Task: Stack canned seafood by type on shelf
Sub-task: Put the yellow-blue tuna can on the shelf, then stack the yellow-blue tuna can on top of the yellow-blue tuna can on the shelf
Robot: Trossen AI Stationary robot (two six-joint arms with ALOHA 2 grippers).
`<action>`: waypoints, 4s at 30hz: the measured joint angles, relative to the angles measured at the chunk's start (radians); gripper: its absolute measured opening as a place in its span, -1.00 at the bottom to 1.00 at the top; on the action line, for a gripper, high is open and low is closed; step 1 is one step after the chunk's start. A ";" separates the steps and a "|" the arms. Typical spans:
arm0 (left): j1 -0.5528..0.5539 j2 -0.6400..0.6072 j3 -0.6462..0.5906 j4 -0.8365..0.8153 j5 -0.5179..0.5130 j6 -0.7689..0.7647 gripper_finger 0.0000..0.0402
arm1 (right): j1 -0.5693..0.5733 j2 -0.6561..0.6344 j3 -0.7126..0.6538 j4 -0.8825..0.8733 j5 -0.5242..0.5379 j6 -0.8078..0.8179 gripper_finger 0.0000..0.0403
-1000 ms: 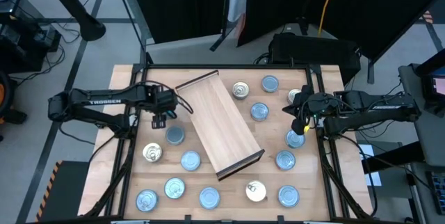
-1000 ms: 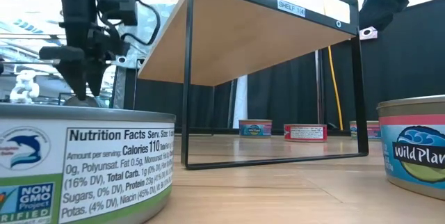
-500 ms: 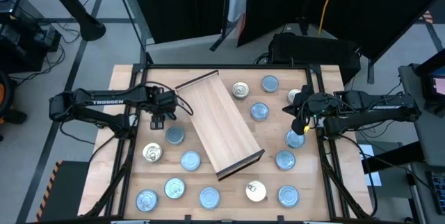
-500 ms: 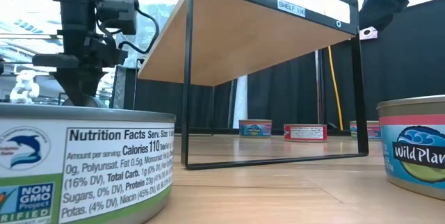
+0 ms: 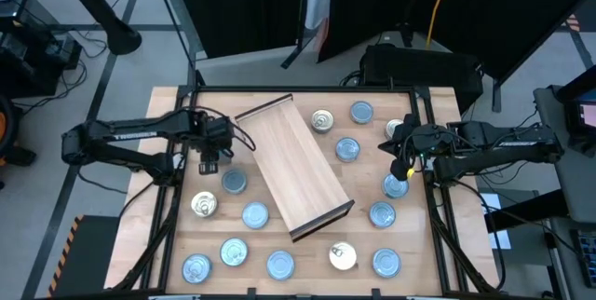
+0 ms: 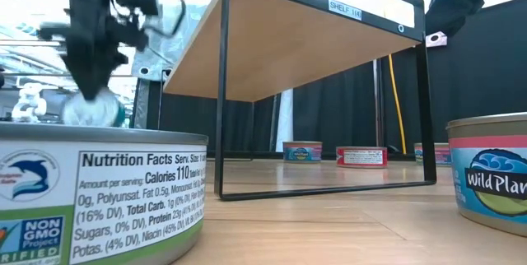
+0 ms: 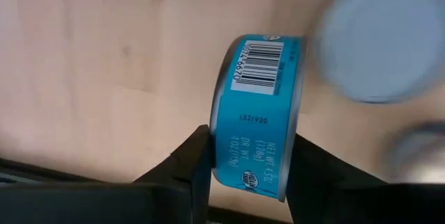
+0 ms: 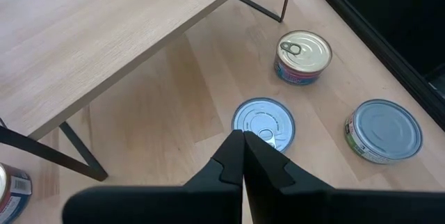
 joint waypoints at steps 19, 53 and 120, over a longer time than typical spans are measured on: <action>-0.128 -0.040 0.195 0.654 -0.131 -0.469 -0.33 | 0.000 0.000 0.000 0.161 0.004 -0.082 -1.00; 0.103 0.193 0.185 0.600 0.089 -0.674 0.02 | 0.028 0.010 0.000 0.194 0.000 -0.002 -1.00; -0.335 0.185 0.375 0.471 -0.391 -0.351 -0.49 | 0.029 0.006 -0.097 -0.014 0.044 0.274 -1.00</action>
